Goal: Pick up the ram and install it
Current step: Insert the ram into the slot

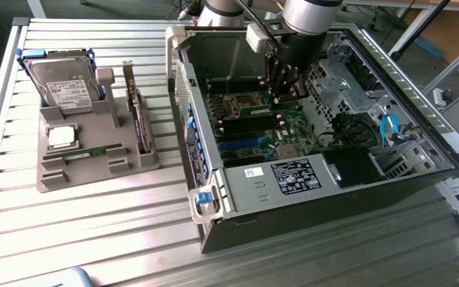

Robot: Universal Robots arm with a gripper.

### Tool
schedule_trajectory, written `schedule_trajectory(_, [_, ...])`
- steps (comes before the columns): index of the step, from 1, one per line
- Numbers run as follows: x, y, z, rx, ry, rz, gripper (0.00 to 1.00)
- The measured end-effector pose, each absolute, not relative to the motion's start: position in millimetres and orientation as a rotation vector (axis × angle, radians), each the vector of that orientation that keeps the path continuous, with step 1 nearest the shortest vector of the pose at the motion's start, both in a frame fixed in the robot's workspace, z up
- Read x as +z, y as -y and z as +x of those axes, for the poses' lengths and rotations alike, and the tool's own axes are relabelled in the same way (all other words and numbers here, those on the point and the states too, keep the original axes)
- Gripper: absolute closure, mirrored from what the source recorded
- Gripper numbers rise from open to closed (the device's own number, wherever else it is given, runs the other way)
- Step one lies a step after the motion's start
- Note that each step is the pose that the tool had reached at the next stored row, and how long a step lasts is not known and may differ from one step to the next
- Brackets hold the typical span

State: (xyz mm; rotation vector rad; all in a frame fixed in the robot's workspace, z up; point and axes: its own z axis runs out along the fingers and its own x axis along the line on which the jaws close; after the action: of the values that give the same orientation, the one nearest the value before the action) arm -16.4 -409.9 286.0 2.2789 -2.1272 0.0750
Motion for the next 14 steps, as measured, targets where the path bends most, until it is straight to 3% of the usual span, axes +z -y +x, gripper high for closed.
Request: schedule_trajectory(14, [281.8, 409.9, -17.6, 0.075, 2.127, 2.279, 0.87])
